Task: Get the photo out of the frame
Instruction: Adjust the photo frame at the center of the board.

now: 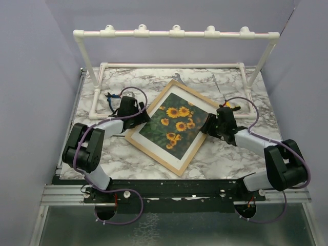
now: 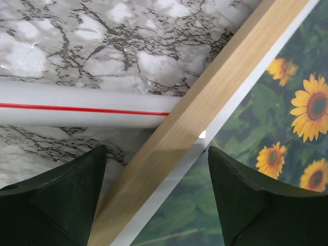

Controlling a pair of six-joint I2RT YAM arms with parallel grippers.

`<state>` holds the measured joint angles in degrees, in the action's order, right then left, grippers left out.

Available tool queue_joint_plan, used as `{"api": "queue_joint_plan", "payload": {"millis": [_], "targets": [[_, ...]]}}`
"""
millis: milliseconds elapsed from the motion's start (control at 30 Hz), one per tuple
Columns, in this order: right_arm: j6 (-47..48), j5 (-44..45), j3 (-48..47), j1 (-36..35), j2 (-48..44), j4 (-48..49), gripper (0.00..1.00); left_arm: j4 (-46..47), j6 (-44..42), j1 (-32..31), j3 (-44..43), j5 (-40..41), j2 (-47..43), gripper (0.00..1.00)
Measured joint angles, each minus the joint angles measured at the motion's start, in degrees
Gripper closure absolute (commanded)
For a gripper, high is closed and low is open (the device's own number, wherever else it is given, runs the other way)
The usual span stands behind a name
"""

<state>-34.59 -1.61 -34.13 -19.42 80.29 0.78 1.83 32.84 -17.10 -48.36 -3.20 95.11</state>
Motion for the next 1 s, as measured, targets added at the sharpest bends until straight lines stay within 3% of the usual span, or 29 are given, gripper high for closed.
{"api": "queue_joint_plan", "payload": {"millis": [167, 467, 633, 900, 1000], "targets": [[1.1, 0.5, -1.7, 0.8, 0.9, -1.2, 0.43, 2.1, 1.0, -1.4, 3.6, -0.3, -2.4, 0.29], [4.3, 3.8, -7.8, 2.2, 5.1, -5.3, 0.4, 2.4, 3.3, -6.4, 8.8, 0.3, -7.2, 0.35], [5.7, 4.7, -12.4, 2.6, 9.1, -6.4, 0.32, 2.0, 6.2, -9.0, 11.9, 2.4, -10.4, 0.36], [8.1, 6.4, -18.4, 2.7, 13.7, -7.5, 0.3, 2.9, 11.3, -14.1, 14.5, 6.6, -12.5, 0.37], [9.0, 7.0, -20.1, 2.7, 14.5, -7.8, 0.25, 3.8, 13.5, -15.6, 15.4, 8.6, -13.0, 0.37]]}}
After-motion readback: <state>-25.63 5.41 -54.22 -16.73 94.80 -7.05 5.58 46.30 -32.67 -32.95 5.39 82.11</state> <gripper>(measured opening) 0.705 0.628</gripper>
